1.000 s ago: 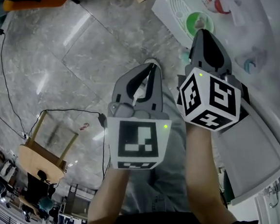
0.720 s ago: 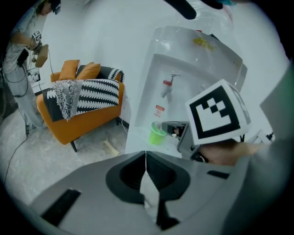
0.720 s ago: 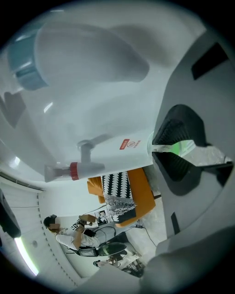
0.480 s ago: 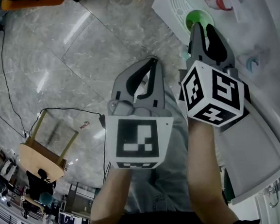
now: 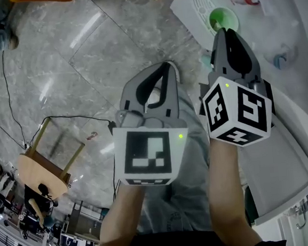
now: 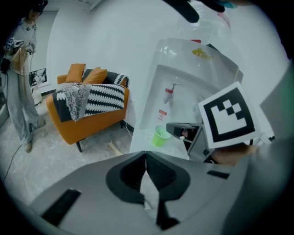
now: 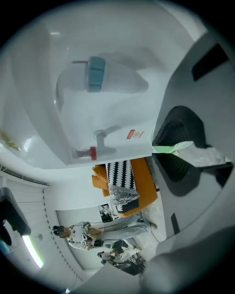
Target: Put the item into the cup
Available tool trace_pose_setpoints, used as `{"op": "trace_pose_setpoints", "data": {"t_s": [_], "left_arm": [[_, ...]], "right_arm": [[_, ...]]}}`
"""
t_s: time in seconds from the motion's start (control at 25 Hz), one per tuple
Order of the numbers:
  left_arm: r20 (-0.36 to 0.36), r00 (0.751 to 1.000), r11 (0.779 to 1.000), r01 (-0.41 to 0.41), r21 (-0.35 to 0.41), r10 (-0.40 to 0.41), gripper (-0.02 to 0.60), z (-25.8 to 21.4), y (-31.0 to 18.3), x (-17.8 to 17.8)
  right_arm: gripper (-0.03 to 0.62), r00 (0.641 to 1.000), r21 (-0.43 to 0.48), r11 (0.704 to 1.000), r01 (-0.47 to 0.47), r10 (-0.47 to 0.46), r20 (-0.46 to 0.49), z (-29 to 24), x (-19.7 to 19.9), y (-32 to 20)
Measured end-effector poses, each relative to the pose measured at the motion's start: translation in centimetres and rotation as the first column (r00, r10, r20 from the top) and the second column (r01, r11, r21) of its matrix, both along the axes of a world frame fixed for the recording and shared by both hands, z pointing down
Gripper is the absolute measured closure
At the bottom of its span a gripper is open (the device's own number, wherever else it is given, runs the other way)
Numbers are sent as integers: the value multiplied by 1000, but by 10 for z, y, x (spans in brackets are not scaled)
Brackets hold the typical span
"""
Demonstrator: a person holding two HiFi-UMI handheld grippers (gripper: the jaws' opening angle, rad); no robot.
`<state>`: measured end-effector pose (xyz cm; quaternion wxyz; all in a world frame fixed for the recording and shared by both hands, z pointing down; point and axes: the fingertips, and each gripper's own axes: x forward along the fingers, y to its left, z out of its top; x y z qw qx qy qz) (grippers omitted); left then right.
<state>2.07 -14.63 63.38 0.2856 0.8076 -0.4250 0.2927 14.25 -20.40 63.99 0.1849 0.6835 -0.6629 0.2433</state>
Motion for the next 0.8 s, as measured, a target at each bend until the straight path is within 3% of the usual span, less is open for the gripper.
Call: {"op": "trace_pose_setpoints", "data": {"t_s": [0.44, 0.8], "left_arm": [[-86, 984, 987, 159, 16, -157, 569, -65, 40, -38], [-121, 989, 982, 103, 155, -85, 568, -175, 41, -45]], "right_arm": [[579, 992, 43, 991, 125, -126, 15, -62, -44, 49], [583, 979, 188, 966, 179, -194, 64, -177, -68, 75]]}}
